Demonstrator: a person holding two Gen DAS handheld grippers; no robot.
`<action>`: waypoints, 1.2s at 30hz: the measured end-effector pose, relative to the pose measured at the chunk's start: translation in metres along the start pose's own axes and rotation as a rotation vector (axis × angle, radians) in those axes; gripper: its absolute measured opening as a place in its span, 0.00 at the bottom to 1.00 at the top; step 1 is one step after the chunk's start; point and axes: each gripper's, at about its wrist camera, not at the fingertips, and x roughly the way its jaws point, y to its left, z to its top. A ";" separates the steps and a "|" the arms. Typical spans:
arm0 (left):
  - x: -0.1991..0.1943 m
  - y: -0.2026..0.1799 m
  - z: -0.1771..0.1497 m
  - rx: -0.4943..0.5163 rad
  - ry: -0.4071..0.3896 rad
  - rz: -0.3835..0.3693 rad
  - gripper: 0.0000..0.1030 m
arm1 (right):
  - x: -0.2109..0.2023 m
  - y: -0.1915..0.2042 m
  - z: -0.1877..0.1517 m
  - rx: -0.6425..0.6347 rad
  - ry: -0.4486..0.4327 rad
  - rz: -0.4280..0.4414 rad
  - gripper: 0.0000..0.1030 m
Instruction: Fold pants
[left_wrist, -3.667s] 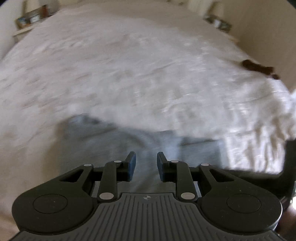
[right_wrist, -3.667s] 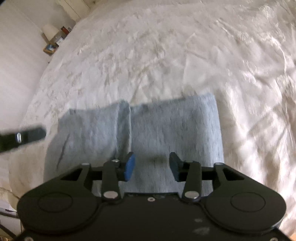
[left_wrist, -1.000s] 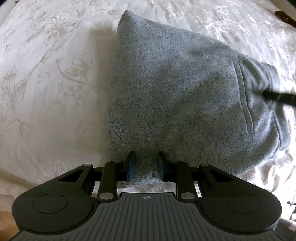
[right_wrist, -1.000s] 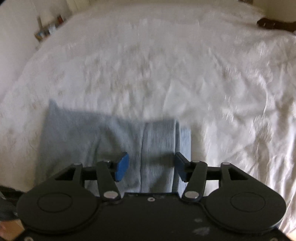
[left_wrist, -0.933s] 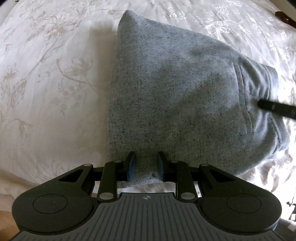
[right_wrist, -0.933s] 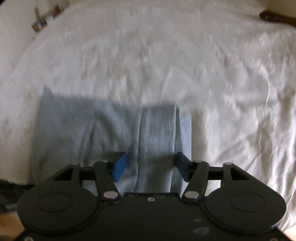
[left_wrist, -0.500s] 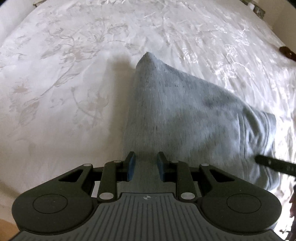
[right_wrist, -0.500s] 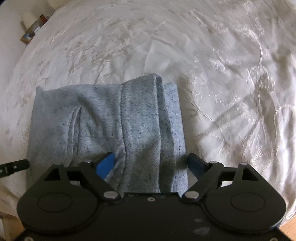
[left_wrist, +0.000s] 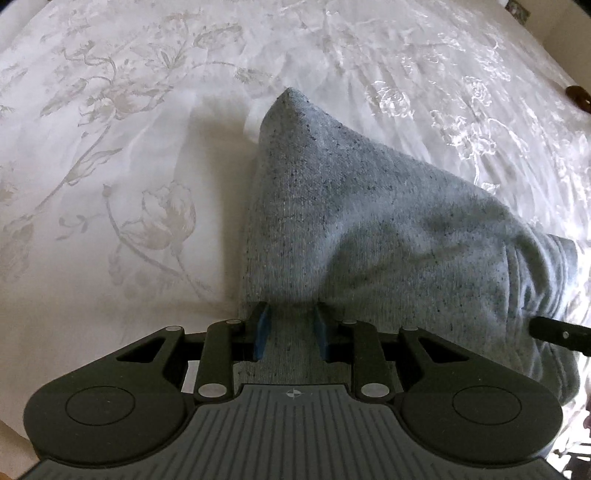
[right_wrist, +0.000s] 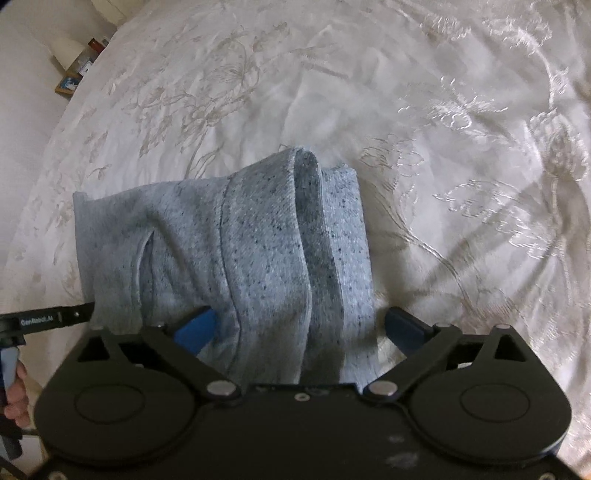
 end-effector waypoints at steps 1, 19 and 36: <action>0.000 0.001 0.001 0.001 0.006 -0.006 0.25 | 0.002 -0.002 0.003 0.010 0.002 0.012 1.00; 0.006 0.041 -0.007 -0.008 0.047 -0.145 0.79 | 0.006 0.002 0.001 0.032 -0.017 0.022 1.00; 0.027 0.033 0.012 -0.240 0.090 -0.339 0.49 | 0.006 0.013 0.004 0.007 -0.033 0.091 0.54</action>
